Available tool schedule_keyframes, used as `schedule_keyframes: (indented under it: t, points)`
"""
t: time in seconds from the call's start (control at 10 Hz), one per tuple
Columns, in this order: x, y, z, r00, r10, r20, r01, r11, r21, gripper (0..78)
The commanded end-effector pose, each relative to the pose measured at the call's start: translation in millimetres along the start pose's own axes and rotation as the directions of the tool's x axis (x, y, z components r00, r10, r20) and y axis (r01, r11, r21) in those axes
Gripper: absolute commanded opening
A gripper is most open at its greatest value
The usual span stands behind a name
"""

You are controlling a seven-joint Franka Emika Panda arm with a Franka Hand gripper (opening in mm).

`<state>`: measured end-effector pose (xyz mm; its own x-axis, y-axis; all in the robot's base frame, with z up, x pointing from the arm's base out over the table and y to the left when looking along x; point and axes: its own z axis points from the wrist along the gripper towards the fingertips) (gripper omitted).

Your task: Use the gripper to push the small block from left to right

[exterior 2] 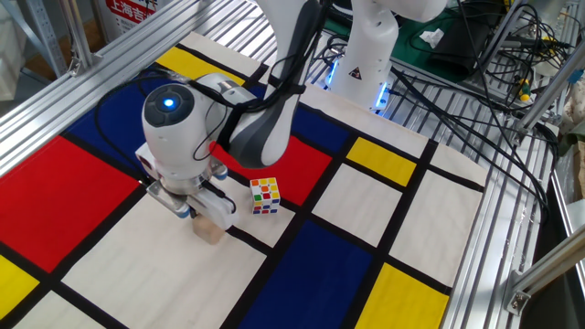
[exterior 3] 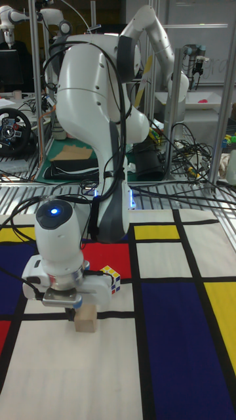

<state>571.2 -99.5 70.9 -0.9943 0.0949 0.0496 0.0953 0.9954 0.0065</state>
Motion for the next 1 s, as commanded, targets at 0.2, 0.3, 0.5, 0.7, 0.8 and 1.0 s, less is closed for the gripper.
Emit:
schedule_keyframes:
  t: [0.2, 0.3, 0.5, 0.7, 0.8, 1.0]
  points:
    - [-6.4, 2.6, -0.4, 1.0, -0.005, 0.009, 0.006, 1.0, -0.005, 0.0]
    - [-6.6, 2.6, -0.4, 1.0, -0.006, 0.009, 0.006, 1.0, -0.005, 0.0]
    - [-11.2, 3.7, -2.0, 1.0, 0.0, 0.01, 0.0, 1.0, -0.005, 0.0]
    - [-11.3, 3.7, -2.1, 1.0, 0.017, 0.01, -0.017, 1.0, -0.002, 0.0]
    - [-11.3, 3.7, -2.1, 1.0, 0.016, 0.015, -0.016, 0.999, 0.031, 0.0]
    - [-11.3, 3.7, -2.1, 1.0, -0.016, 0.001, 0.016, 0.999, 0.04, 0.0]
